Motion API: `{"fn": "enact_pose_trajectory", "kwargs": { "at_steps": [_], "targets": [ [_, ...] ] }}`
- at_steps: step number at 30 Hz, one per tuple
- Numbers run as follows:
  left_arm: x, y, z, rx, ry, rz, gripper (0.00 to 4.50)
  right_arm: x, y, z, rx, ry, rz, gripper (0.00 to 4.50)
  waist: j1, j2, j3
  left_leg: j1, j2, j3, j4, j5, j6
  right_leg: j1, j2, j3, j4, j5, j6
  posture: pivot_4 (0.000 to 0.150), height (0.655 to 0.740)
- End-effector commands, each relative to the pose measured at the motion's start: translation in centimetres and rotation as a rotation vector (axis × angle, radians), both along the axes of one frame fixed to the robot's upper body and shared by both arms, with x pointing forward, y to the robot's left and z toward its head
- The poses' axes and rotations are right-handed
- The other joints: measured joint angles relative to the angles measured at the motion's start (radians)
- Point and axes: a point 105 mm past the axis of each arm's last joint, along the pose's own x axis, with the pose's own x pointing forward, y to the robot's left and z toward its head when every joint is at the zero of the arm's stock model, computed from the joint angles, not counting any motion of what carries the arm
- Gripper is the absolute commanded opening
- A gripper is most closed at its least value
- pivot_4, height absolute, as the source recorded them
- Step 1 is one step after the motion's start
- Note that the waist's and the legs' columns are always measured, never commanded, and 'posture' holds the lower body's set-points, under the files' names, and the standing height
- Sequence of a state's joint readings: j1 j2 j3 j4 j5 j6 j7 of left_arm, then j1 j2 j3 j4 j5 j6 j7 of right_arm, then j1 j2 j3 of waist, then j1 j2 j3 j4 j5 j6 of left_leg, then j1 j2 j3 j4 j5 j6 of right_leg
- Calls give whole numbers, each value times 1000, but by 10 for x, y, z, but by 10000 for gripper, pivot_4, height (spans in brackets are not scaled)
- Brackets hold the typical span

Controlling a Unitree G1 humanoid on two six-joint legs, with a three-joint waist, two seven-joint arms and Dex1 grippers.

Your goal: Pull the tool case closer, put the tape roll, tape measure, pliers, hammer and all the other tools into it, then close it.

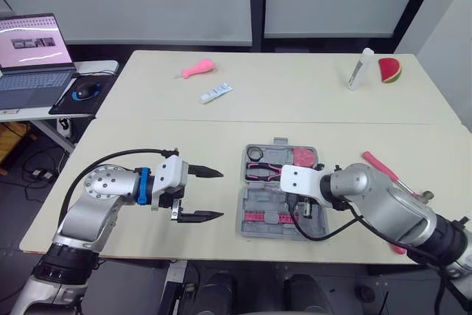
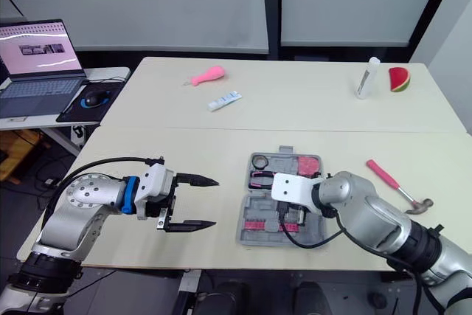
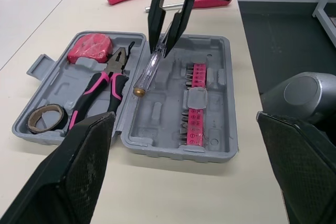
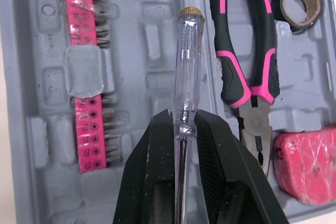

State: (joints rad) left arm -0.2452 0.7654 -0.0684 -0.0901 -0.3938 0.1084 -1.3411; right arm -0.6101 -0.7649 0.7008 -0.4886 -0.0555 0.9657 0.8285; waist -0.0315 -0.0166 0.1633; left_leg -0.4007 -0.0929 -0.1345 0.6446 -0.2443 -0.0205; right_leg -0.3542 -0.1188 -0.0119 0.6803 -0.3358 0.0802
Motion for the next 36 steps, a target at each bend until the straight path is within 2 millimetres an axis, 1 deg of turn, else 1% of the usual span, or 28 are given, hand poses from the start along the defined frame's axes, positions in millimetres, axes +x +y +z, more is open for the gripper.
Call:
{"fn": "enact_pose_trajectory", "kwargs": {
  "at_steps": [1,4,10,24,32,36],
  "targets": [
    [-1,3,13,-1,-43,4,45000,1,11,0,-7,-28,53,3483,0,0,0,0,0,0,0,0,0,0,0,0,0,0,0,1500,7400],
    [-3,2,13,1,-40,2,45000,2,19,-6,-21,-36,81,3483,-1,0,0,0,0,0,0,0,0,0,0,0,0,0,0,1500,7400],
    [-3,1,14,4,-39,2,45000,5,27,-9,-32,-63,109,3483,-1,0,0,0,0,0,0,0,0,0,0,0,0,0,0,1500,7400],
    [-2,2,12,11,-36,4,45000,12,29,-17,-72,-117,147,3483,-1,0,0,0,0,0,0,0,0,-1,0,0,0,0,0,1500,7400],
    [-3,2,10,15,-33,3,45000,9,29,-20,-74,-111,162,3483,-1,0,0,0,0,0,0,0,0,-1,0,0,1,0,0,1500,7400],
    [-3,2,10,16,-34,3,45000,11,31,-20,-67,-122,161,3483,-1,0,0,0,0,0,0,0,0,-1,1,1,1,0,0,1500,7400]
  ]
}}
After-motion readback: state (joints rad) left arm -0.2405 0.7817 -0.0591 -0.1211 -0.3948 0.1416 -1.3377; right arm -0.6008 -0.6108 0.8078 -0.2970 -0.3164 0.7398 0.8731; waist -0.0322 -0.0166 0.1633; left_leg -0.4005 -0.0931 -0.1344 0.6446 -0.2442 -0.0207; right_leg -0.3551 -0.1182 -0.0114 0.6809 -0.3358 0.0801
